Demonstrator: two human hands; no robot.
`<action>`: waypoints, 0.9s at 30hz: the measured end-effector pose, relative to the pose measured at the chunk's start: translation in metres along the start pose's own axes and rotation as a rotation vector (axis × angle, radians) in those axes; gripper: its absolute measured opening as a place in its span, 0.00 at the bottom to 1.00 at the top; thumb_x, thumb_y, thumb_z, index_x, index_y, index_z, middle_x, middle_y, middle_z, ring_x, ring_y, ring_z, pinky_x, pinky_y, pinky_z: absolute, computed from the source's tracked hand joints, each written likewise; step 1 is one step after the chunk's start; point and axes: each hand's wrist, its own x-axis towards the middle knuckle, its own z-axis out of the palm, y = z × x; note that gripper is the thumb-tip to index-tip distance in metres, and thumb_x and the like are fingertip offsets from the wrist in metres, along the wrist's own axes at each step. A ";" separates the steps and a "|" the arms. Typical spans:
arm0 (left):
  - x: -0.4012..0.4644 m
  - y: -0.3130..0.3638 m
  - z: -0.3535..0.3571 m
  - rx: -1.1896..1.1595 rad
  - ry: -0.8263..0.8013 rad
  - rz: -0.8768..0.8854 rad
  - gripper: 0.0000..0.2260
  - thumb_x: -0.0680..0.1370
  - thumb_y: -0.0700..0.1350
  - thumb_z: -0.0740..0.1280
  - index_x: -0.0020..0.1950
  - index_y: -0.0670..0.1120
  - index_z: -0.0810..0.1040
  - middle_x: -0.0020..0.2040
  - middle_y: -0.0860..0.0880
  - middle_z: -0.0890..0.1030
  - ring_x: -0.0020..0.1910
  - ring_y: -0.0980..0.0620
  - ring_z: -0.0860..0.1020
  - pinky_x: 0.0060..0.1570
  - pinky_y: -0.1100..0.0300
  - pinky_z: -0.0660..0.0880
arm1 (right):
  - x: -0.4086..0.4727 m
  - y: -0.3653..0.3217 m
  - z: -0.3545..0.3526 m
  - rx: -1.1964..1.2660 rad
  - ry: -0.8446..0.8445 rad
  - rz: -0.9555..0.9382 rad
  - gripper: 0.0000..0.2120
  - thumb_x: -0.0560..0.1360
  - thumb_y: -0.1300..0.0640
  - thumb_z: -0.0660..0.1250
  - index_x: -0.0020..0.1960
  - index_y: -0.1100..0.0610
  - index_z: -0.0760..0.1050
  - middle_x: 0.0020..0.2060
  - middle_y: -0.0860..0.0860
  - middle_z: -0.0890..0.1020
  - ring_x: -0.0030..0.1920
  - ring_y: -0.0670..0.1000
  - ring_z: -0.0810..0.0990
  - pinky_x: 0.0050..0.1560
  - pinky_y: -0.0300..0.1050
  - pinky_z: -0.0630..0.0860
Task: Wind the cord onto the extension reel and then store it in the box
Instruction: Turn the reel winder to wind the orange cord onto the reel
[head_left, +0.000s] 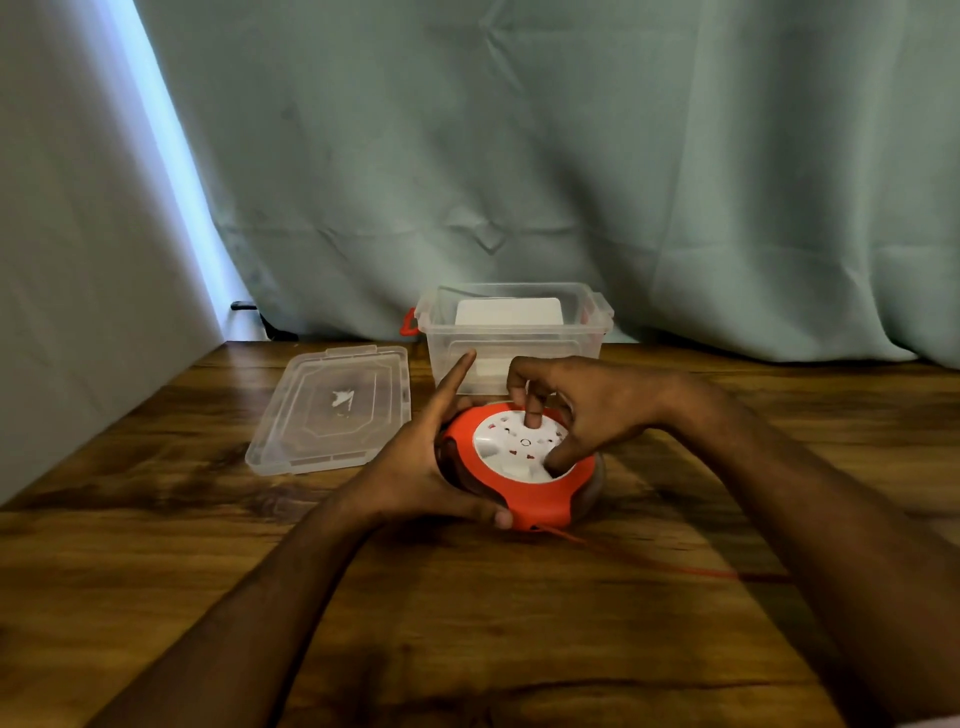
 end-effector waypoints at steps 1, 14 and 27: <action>0.000 0.000 0.000 0.001 -0.001 0.003 0.68 0.56 0.53 0.89 0.80 0.73 0.44 0.72 0.61 0.75 0.70 0.60 0.76 0.66 0.61 0.77 | 0.000 -0.001 0.001 -0.022 0.010 0.004 0.25 0.67 0.49 0.83 0.57 0.47 0.72 0.51 0.46 0.82 0.49 0.46 0.81 0.39 0.42 0.79; 0.000 0.004 0.001 0.006 -0.017 0.011 0.67 0.57 0.52 0.88 0.80 0.72 0.44 0.74 0.61 0.73 0.70 0.61 0.75 0.66 0.60 0.77 | 0.006 -0.016 0.013 -0.156 0.110 0.003 0.18 0.76 0.40 0.73 0.39 0.54 0.78 0.33 0.44 0.82 0.38 0.41 0.85 0.33 0.35 0.74; -0.001 0.002 0.001 -0.002 -0.031 -0.005 0.66 0.57 0.51 0.89 0.80 0.72 0.47 0.70 0.68 0.74 0.68 0.64 0.76 0.61 0.67 0.77 | 0.001 -0.001 0.000 0.038 -0.002 -0.025 0.32 0.70 0.67 0.77 0.69 0.45 0.73 0.61 0.42 0.80 0.60 0.50 0.82 0.46 0.46 0.86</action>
